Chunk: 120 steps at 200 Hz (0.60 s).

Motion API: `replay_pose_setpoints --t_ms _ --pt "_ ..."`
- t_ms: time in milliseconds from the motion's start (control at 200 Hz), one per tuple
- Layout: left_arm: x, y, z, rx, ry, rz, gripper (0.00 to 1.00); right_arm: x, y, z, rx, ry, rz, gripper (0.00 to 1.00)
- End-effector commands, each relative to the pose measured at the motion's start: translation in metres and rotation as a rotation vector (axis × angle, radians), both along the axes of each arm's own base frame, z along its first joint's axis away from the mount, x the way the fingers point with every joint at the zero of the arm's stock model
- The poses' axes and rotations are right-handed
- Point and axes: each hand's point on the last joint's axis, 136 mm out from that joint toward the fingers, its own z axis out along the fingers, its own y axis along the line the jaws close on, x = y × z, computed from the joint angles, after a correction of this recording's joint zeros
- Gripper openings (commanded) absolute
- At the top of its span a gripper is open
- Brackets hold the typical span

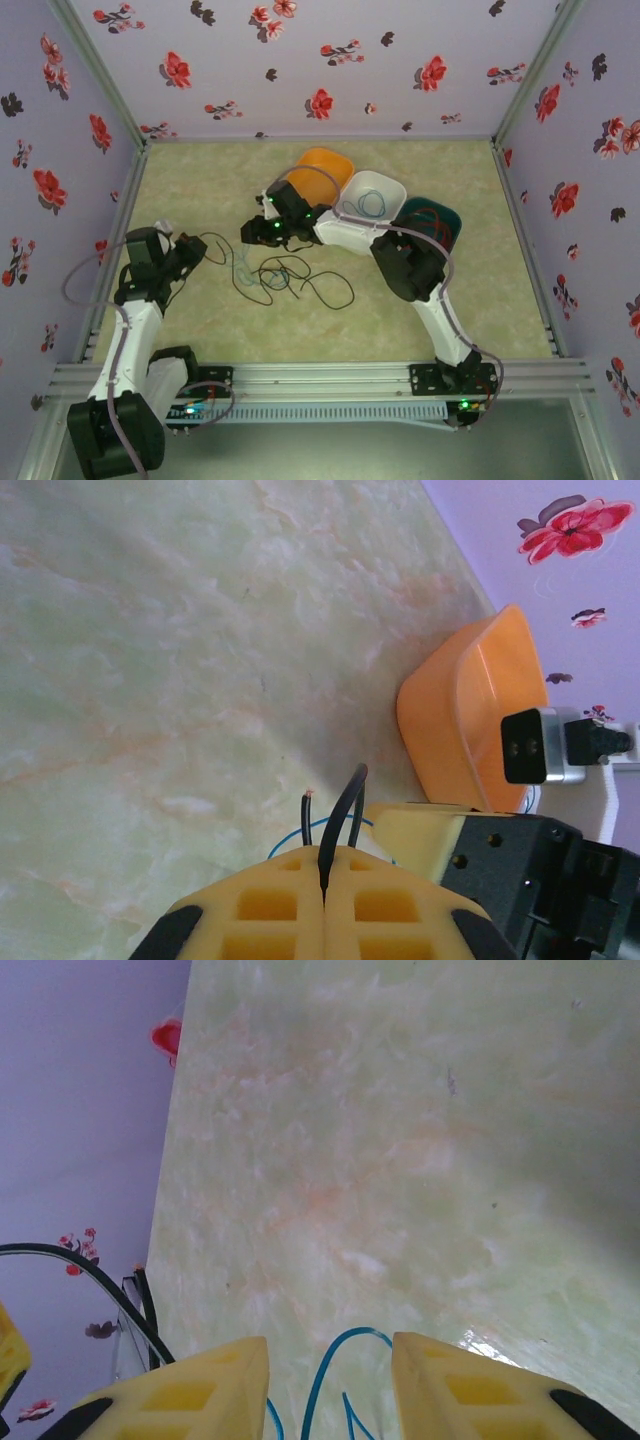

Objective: Untangle the cables

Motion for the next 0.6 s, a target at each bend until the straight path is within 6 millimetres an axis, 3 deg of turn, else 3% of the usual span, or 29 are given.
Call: replay_pose_setpoints --t_ms 0,255,390,595 --pt "0.003 -0.005 -0.002 -0.018 -0.015 -0.013 0.00 -0.011 0.015 0.005 0.029 0.026 0.043 0.31" --pt "0.003 -0.002 -0.007 -0.012 0.002 0.005 0.00 -0.009 0.003 0.009 0.009 0.002 0.034 0.03" --pt "-0.002 0.008 -0.014 0.026 0.033 0.058 0.00 0.004 -0.020 0.018 -0.009 -0.039 -0.015 0.00" --pt "-0.008 0.022 -0.022 0.069 0.064 0.127 0.00 0.024 -0.069 0.038 -0.043 -0.115 -0.115 0.00"
